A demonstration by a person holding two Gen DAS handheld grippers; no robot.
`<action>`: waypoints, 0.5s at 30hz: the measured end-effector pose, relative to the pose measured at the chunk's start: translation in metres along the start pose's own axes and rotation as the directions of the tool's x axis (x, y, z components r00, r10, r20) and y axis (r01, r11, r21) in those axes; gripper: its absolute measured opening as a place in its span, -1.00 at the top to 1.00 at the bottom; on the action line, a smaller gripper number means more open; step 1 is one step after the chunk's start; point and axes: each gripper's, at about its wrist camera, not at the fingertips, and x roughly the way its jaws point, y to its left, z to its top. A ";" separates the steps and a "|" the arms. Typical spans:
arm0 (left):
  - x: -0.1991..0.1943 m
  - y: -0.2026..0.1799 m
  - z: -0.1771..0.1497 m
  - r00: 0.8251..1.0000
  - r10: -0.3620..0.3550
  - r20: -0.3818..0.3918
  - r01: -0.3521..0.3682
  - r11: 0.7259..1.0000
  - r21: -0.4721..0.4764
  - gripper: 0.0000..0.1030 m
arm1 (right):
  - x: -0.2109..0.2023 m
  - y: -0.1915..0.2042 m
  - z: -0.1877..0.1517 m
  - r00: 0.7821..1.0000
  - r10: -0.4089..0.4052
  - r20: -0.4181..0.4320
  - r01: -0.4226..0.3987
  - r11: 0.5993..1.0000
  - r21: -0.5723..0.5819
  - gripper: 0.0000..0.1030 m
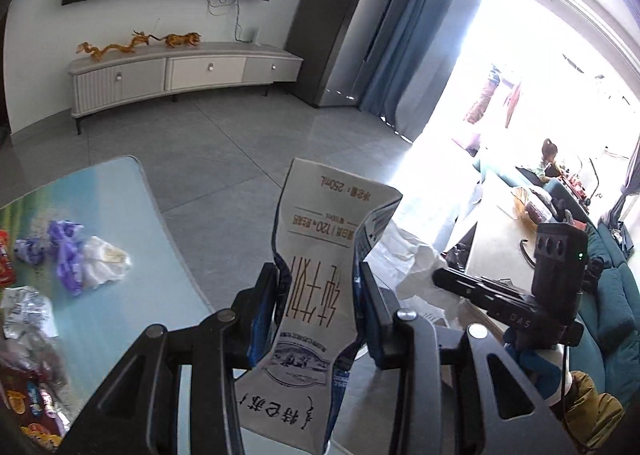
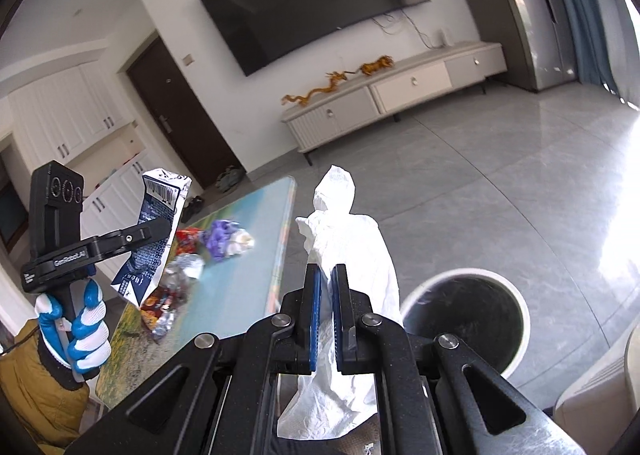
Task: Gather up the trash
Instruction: 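Carry the carton and plastic sheet to the bin and release both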
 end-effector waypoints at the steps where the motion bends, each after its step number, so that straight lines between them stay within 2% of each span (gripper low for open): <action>1: 0.012 -0.008 0.001 1.000 -0.008 -0.015 0.009 1.000 0.008 0.29 | 0.005 -0.010 -0.001 1.000 -0.006 -0.007 0.006 1.000 0.018 0.89; 9: 0.112 -0.044 0.005 0.988 -0.057 -0.143 0.062 0.998 0.030 0.29 | 0.047 -0.083 -0.007 0.997 -0.040 -0.066 0.049 0.988 0.144 0.88; 15: 0.167 -0.052 0.002 0.973 -0.063 -0.220 0.066 0.998 0.007 0.26 | 0.078 -0.117 -0.014 0.991 -0.074 -0.115 0.096 0.975 0.198 0.81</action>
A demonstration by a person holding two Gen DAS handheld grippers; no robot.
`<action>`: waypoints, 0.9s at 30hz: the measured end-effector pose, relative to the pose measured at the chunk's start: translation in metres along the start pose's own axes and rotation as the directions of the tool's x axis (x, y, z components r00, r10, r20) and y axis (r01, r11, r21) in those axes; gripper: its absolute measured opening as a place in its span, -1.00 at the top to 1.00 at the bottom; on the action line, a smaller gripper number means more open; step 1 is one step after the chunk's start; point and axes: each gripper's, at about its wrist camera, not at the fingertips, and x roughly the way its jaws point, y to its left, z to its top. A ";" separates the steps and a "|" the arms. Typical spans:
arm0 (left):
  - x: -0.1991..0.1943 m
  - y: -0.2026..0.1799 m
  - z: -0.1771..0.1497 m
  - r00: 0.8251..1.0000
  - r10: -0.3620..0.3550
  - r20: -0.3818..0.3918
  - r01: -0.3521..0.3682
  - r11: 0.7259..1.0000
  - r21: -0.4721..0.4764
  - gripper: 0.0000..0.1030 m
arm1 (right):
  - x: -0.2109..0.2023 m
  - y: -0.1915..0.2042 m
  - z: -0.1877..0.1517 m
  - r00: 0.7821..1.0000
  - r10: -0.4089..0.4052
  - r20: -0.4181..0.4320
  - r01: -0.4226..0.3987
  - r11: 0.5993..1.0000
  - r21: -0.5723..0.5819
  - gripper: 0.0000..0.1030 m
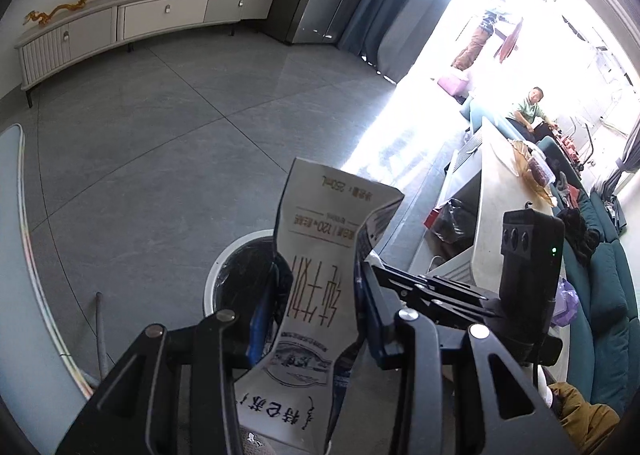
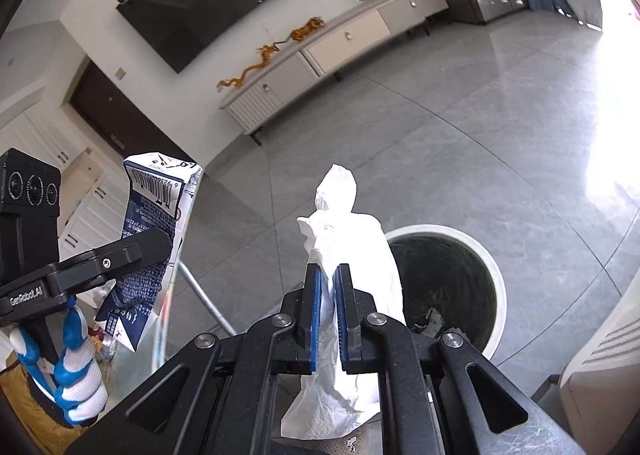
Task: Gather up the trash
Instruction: 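Carry the carton and plastic sheet to the bin and release both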
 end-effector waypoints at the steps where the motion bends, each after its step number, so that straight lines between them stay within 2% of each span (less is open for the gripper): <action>1: 0.007 0.000 0.002 1.000 -0.006 -0.008 0.006 1.000 -0.007 0.25 | 0.005 -0.004 0.000 1.000 -0.008 -0.004 0.008 1.000 0.007 0.80; 3: 0.017 0.001 0.006 1.000 -0.016 -0.016 0.016 1.000 -0.017 0.05 | 0.014 -0.010 0.000 0.999 -0.032 -0.011 0.032 0.999 0.016 0.72; 5: 0.021 0.000 0.009 1.000 -0.022 -0.019 0.021 1.000 -0.021 0.01 | 0.020 -0.017 -0.001 0.998 -0.060 -0.017 0.060 0.998 0.033 0.46; 6: 0.023 0.000 0.010 1.000 -0.022 -0.020 0.022 0.999 -0.023 0.01 | 0.023 -0.020 -0.001 0.997 -0.071 -0.019 0.072 0.997 0.040 0.44; 11: 0.009 0.006 0.006 1.000 -0.016 0.007 0.016 1.000 -0.015 0.01 | 0.024 -0.024 -0.004 0.994 -0.101 -0.028 0.103 0.993 0.052 0.43; 19: -0.042 0.007 -0.002 0.993 0.026 0.114 -0.024 0.999 -0.020 0.01 | 0.006 -0.005 -0.006 0.994 -0.107 -0.005 0.107 0.994 0.024 0.41; 23: -0.080 0.008 -0.012 0.981 0.048 0.190 -0.043 0.999 -0.029 0.01 | -0.012 0.010 -0.007 0.995 -0.099 0.025 0.099 0.995 0.006 0.41; 27: -0.122 0.008 -0.023 0.956 0.077 0.282 -0.069 0.997 -0.036 0.01 | -0.035 0.037 -0.007 0.993 -0.106 0.058 0.108 0.994 -0.034 0.37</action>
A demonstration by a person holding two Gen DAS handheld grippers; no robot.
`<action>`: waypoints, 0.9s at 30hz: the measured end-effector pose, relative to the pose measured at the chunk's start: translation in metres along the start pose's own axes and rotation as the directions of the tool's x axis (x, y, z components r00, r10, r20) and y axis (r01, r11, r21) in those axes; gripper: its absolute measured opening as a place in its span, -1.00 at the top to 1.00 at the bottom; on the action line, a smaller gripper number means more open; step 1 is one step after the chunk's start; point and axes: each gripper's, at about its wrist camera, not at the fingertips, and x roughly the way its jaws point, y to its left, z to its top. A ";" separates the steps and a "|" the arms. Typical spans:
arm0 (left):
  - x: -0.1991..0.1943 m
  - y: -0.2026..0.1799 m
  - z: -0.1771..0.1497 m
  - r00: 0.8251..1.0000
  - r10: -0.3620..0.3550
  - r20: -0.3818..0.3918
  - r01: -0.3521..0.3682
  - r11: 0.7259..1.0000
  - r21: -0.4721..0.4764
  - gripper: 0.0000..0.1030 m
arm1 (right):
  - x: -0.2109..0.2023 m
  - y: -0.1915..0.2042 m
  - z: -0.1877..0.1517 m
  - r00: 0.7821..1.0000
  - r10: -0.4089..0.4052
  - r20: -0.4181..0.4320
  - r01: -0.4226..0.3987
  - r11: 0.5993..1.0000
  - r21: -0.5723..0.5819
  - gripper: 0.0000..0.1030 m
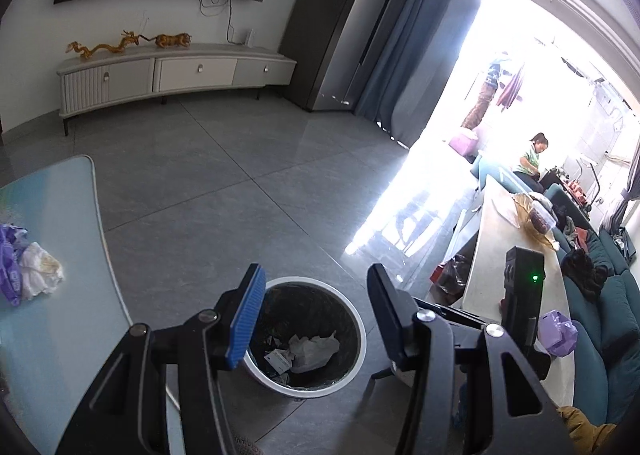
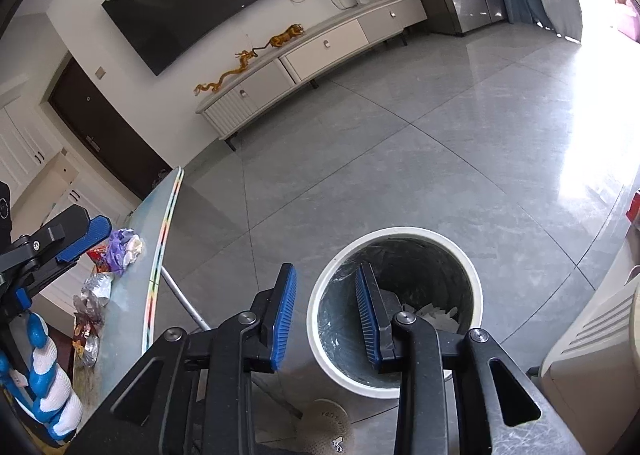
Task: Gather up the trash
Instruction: 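Carry the carton and plastic sheet to the bin and release both, then move both open grippers back over the table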
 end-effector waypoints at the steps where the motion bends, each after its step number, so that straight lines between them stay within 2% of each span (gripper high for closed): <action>1: -0.011 0.001 0.001 1.000 0.008 0.017 -0.008 1.000 0.001 0.01 | -0.007 0.006 0.001 1.000 -0.001 0.011 0.001 1.000 -0.009 0.35; 5: -0.059 0.004 0.001 0.994 0.049 0.095 -0.051 0.999 0.014 0.01 | -0.039 0.035 0.004 0.998 0.008 0.070 -0.005 0.999 -0.053 0.29; 7: -0.082 0.007 -0.002 0.989 0.073 0.126 -0.076 0.997 0.017 -0.06 | -0.052 0.051 0.003 0.996 0.013 0.088 -0.006 0.997 -0.081 0.29; 11: -0.133 0.020 -0.008 0.972 0.125 0.201 -0.125 0.992 -0.012 -0.11 | -0.079 0.089 0.005 0.991 0.030 0.127 -0.010 0.988 -0.156 0.28; 17: -0.207 0.045 -0.019 0.929 0.216 0.301 -0.210 0.976 -0.054 -0.13 | -0.120 0.145 0.007 0.977 0.093 0.191 -0.043 0.966 -0.254 0.22; 20: -0.241 0.059 -0.029 0.903 0.262 0.341 -0.250 0.965 -0.079 -0.20 | -0.137 0.167 0.005 0.970 0.122 0.211 -0.057 0.955 -0.290 0.21; 24: -0.279 0.076 -0.046 0.874 0.313 0.371 -0.294 0.950 -0.110 -0.25 | -0.152 0.195 0.000 0.961 0.152 0.230 -0.068 0.939 -0.337 0.18; 27: -0.304 0.091 -0.059 0.845 0.363 0.392 -0.336 0.932 -0.137 -0.32 | -0.161 0.213 -0.004 0.957 0.169 0.236 -0.073 0.927 -0.367 0.14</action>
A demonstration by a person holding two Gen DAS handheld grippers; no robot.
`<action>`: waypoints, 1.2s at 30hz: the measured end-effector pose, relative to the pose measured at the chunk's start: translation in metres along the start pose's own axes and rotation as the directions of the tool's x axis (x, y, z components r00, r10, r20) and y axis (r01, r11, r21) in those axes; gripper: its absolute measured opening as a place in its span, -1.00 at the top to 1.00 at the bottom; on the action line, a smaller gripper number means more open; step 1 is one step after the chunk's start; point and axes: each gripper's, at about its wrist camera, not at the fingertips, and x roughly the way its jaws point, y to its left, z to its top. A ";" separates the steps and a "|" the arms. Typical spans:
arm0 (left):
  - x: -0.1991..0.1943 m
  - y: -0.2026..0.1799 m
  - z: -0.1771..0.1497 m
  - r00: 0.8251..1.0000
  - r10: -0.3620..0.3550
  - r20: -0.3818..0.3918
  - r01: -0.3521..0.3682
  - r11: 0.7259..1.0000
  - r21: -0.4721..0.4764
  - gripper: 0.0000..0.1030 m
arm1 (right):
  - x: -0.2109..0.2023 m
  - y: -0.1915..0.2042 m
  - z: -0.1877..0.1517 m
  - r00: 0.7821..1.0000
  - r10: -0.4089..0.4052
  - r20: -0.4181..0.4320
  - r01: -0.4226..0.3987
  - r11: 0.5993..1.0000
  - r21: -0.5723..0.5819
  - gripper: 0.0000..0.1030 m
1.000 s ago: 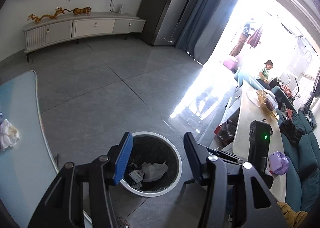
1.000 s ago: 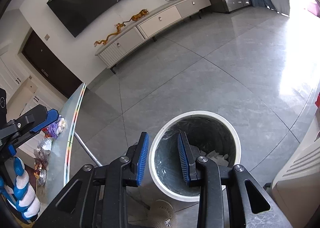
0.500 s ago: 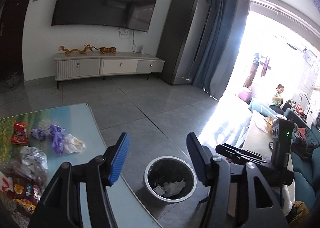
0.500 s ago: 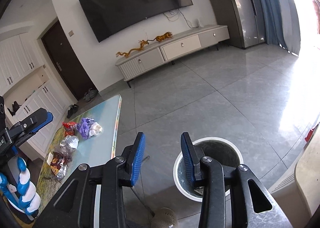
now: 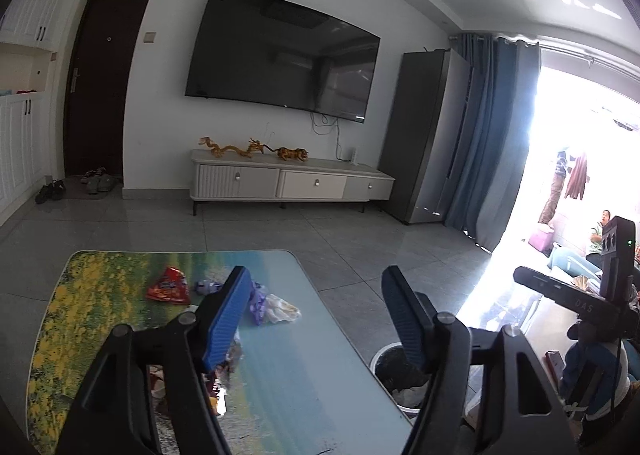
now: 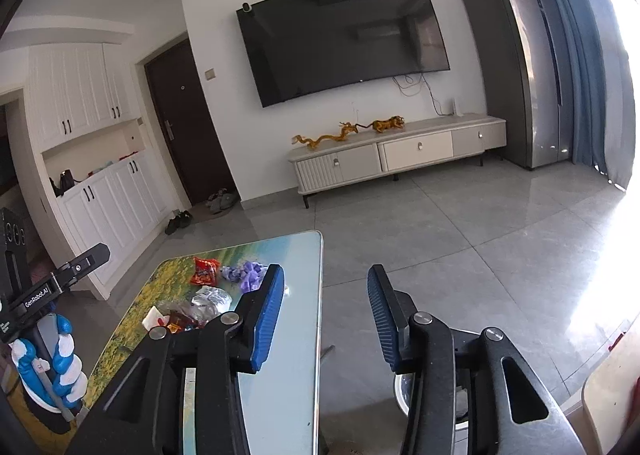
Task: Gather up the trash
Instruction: 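Move both open grippers back over the table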
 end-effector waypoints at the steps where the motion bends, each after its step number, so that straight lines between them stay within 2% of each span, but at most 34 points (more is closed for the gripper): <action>1: -0.006 0.007 -0.001 1.000 0.018 0.008 -0.018 1.000 -0.002 -0.35 | -0.002 0.006 0.001 1.000 0.004 0.003 -0.004 1.000 -0.010 0.13; 7: -0.036 0.041 -0.010 0.996 0.084 0.029 -0.083 0.996 -0.028 -0.37 | -0.008 0.037 0.005 1.000 0.029 0.010 -0.028 0.997 -0.067 0.09; 14: -0.056 0.068 -0.020 0.992 0.124 0.037 -0.121 0.990 -0.065 -0.37 | -0.010 0.060 0.005 0.999 0.052 0.011 -0.051 0.993 -0.107 0.03; 25: -0.063 0.097 -0.036 0.988 0.155 0.022 -0.152 0.981 -0.118 -0.37 | 0.002 0.061 0.003 0.998 0.065 -0.006 -0.065 0.990 -0.126 0.02; 36: -0.060 0.120 -0.056 0.969 0.247 -0.012 -0.246 0.960 -0.135 -0.37 | 0.029 0.058 -0.003 0.997 0.064 -0.045 -0.069 0.991 -0.114 0.02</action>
